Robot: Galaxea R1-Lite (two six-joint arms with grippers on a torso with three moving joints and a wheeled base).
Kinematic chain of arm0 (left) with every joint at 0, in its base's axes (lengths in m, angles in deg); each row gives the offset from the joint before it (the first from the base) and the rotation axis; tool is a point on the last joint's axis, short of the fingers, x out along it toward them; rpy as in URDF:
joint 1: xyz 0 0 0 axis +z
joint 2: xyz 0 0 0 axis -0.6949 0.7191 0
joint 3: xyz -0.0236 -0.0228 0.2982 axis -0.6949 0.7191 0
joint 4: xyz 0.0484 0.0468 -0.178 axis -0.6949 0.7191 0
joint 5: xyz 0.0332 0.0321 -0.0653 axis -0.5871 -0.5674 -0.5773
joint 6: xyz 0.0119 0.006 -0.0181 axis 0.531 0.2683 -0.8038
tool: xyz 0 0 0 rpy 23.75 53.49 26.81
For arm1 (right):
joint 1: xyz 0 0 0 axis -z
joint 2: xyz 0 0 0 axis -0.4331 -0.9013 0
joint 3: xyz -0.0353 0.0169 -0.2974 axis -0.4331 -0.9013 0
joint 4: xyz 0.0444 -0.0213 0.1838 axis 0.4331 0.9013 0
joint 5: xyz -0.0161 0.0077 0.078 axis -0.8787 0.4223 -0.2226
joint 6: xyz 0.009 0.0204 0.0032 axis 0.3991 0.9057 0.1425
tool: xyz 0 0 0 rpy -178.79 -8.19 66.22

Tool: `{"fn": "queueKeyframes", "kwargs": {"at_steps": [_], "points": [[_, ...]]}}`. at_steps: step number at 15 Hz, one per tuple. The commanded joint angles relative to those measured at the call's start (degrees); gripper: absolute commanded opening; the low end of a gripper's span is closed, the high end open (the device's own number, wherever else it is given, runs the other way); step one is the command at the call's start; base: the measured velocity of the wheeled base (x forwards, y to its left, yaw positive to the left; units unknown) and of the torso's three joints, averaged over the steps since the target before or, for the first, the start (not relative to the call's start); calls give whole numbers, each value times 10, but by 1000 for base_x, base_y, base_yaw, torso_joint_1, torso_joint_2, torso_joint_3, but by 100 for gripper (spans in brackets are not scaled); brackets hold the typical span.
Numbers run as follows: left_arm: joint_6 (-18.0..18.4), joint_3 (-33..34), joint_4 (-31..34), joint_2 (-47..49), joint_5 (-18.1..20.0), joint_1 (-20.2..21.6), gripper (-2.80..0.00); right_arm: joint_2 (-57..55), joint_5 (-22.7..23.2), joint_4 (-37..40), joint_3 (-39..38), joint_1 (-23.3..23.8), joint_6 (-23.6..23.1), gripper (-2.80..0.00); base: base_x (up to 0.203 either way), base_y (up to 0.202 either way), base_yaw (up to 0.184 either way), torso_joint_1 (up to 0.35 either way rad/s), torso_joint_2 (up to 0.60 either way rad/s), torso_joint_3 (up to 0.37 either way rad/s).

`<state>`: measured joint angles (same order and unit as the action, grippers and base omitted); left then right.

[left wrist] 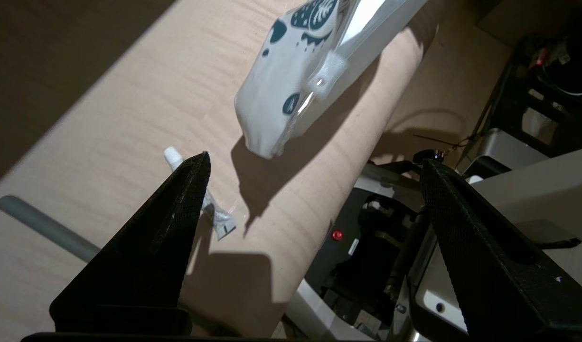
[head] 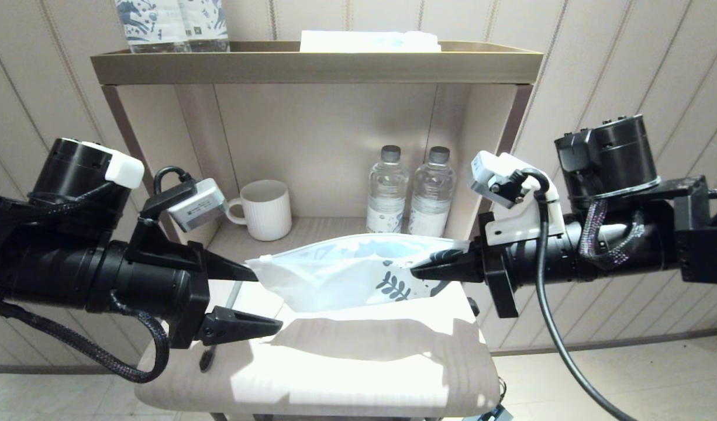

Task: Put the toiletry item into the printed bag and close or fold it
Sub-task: Pick up a toothbrush

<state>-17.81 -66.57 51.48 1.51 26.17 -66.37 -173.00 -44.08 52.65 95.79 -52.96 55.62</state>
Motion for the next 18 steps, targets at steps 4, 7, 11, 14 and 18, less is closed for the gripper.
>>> {"fn": "queueKeyframes", "kwargs": {"at_steps": [4, 7, 11, 14, 18], "points": [[-1, 37, 13, -55, -46, 38, 0, 0, 6, 1, 10, 20, -1, -280, 0, 0, 0, 0, 0, 0], [-36, 43, 44, -78, -153, 39, 0, 2, 9, 2, 9, 25, 0, -280, 0, 0, 0, 0, 0, 0], [-89, 37, 74, -53, -270, 26, 0, 4, 12, 2, 14, 44, 2, -280, 0, 0, 0, 0, 0, 0], [-168, 14, 77, -9, -365, -19, 0, -1, 12, 2, 14, 43, 2, -280, 0, 0, 0, 0, 0, 0], [-182, -64, 153, 40, -401, -24, 0, 4, 14, 3, 13, 43, 2, -280, 0, 0, 0, 0, 0, 0]]}}
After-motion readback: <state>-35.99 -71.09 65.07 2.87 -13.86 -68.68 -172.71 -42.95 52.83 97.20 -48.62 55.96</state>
